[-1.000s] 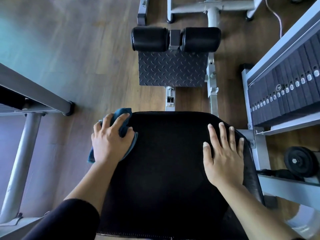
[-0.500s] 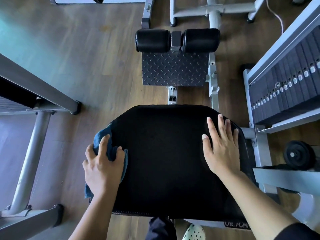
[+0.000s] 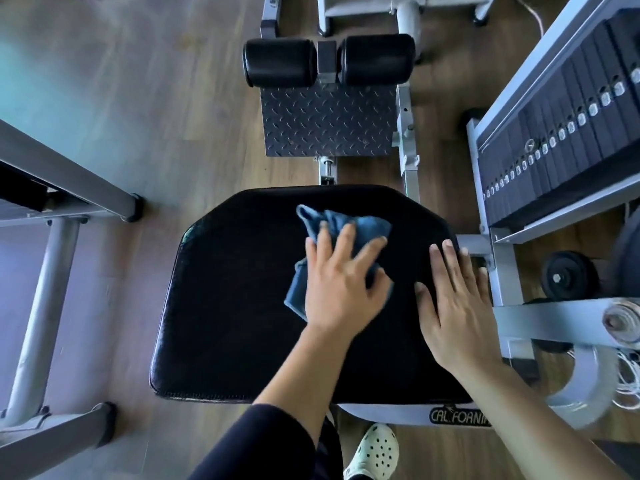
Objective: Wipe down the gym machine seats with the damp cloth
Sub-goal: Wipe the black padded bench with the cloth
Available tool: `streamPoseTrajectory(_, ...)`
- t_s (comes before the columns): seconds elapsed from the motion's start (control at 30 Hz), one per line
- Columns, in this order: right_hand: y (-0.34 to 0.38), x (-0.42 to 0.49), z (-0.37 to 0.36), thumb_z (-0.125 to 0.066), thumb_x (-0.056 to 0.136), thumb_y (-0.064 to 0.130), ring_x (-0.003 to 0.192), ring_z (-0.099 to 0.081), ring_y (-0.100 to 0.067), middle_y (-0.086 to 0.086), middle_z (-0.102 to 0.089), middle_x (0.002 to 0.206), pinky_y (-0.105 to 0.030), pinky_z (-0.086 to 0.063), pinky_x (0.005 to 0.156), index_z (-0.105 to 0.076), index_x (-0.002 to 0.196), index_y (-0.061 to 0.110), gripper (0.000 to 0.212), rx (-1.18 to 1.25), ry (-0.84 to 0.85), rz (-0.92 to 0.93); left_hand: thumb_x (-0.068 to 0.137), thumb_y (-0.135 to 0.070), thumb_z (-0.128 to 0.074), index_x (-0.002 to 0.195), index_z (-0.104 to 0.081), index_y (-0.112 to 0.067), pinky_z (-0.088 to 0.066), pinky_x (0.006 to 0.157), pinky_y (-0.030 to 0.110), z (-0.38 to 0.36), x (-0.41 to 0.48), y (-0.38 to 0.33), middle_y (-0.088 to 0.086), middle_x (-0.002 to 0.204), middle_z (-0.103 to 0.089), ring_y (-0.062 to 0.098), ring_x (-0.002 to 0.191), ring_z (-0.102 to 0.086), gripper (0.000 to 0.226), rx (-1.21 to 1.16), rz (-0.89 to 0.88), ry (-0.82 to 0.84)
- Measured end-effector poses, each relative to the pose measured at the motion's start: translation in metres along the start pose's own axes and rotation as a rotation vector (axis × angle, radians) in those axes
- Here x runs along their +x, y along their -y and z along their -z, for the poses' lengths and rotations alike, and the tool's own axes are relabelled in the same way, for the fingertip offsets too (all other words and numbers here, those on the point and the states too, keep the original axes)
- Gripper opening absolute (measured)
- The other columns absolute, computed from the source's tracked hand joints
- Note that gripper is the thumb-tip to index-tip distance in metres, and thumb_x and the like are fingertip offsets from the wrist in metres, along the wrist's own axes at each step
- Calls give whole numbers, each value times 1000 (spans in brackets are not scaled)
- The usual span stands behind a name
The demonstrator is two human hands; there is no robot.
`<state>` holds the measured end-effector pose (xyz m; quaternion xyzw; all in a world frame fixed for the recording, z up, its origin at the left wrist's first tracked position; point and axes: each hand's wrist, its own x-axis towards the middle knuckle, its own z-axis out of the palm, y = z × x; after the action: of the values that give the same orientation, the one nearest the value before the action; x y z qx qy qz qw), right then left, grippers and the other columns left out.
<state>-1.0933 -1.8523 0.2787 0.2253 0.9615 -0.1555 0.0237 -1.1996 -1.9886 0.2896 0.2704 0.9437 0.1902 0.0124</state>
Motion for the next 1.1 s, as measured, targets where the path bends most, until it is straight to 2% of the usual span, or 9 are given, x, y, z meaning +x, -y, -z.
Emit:
streamPoseTrajectory(0.1,-1,-1,1,-14,96,47,146,-2,-20,-3,-11,159,-45,-6,119,-17,151,16,64,-8,11,6,83,-32,-56,121,-63,-30,-27,109,54,10,-29,4,10,134,-53,40,130,-37,39,-45,-101,35)
streamPoseTrajectory(0.2,-1,0,2,-10,94,48,146,3,-17,0,-6,159,-40,-1,119,-13,152,18,65,-18,25,0,82,-28,-57,119,-66,-28,-33,105,50,31,-54,40,13,128,-56,41,121,-44,38,-30,-80,-29)
streamPoseTrajectory(0.3,1,1,0,-9,94,48,146,3,-18,-1,-6,159,-40,0,119,-13,152,18,65,-27,18,-3,81,-30,-53,117,-68,-24,-39,99,51,48,-59,94,16,122,-57,43,111,-48,39,23,87,-134)
streamPoseTrajectory(0.47,3,0,-1,-10,95,46,146,1,-20,-4,-9,159,-39,2,118,-16,151,16,65,-35,-11,-3,79,-35,-50,121,-63,-31,-29,109,53,38,-19,105,11,134,-51,42,125,-37,44,82,473,-192)
streamPoseTrajectory(0.53,3,0,0,-10,94,46,146,0,-21,-4,-10,159,-39,2,118,-16,151,15,65,-33,-15,2,79,-33,-52,120,-64,-30,-28,108,52,29,-8,84,12,133,-52,43,126,-37,43,86,420,-175)
streamPoseTrajectory(0.7,-1,-2,0,-9,93,47,146,1,-21,-3,-10,159,-42,2,119,-16,151,16,66,-13,-11,18,82,-31,-54,120,-65,-28,-34,103,53,21,-46,28,13,128,-55,42,120,-44,39,11,24,-75)
streamPoseTrajectory(0.83,-4,-8,2,-8,93,47,146,3,-19,-2,-8,159,-42,3,119,-14,152,17,66,-16,4,12,86,-32,-55,125,-62,-29,-32,107,54,42,-98,55,13,133,-52,40,128,-42,40,8,-59,7)
streamPoseTrajectory(0.93,-5,-12,3,-7,93,47,146,4,-18,-1,-7,159,-43,2,119,-13,152,18,66,-26,13,7,85,-33,-52,125,-62,-27,-35,103,56,62,-118,100,15,132,-53,41,124,-44,42,26,42,-36)
streamPoseTrajectory(1.1,-6,-17,3,-8,93,47,145,4,-17,-2,-9,159,-45,1,119,-15,152,17,66,-44,1,11,80,-41,-45,126,-59,-30,-36,104,56,65,-87,123,11,135,-51,40,126,-40,50,86,373,-135)
